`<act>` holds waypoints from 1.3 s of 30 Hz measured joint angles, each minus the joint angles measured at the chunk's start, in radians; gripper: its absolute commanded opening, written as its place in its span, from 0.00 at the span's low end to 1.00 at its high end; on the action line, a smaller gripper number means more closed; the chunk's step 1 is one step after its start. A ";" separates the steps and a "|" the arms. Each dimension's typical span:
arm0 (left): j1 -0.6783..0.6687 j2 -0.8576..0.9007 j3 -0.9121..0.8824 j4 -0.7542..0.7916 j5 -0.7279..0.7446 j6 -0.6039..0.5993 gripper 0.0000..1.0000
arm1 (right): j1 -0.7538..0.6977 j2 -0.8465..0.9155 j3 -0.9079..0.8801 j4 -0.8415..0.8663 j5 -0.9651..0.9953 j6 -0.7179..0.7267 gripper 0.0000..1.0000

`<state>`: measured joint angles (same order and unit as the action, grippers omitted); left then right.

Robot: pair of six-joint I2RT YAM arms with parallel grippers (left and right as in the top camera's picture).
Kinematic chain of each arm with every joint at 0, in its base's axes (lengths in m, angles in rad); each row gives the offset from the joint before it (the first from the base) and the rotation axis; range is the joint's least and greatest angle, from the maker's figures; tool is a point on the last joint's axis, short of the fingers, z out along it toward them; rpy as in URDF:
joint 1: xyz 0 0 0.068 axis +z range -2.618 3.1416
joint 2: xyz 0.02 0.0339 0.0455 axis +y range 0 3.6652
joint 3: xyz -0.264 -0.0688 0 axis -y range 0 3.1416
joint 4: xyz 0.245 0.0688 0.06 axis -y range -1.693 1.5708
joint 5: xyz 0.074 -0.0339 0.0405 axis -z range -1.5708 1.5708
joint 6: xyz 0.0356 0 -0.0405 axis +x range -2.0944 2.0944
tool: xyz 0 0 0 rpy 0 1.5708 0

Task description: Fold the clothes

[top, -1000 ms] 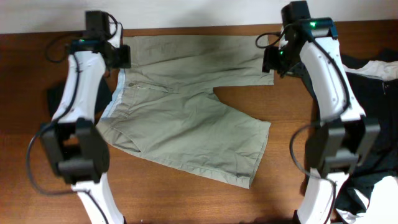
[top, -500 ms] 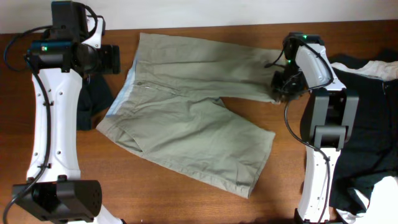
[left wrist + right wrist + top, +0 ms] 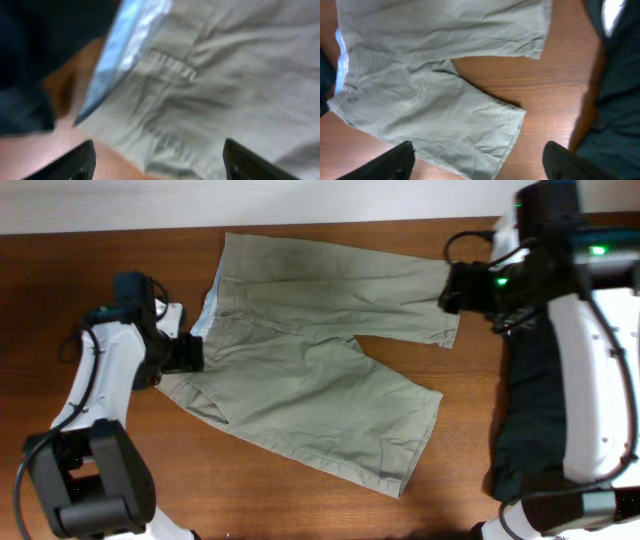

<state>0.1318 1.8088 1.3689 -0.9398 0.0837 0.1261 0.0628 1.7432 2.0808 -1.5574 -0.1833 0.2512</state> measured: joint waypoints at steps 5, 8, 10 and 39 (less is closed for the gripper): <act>0.000 0.167 -0.055 0.274 0.063 0.103 0.43 | 0.064 0.037 -0.329 0.209 -0.003 0.012 0.74; 0.002 0.211 -0.053 0.311 0.079 0.121 0.05 | 0.064 0.042 -0.553 0.333 -0.008 0.048 0.72; 0.002 0.214 -0.052 0.317 0.100 0.120 0.00 | 0.064 0.042 -0.653 0.400 -0.014 0.064 0.72; -0.002 0.134 0.088 0.203 -0.182 0.061 0.03 | 0.038 0.026 -1.103 0.844 -0.014 0.220 0.58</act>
<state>0.1295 1.9423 1.4570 -0.7364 -0.0982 0.1867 0.1009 1.7691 0.9779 -0.7136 -0.1978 0.4713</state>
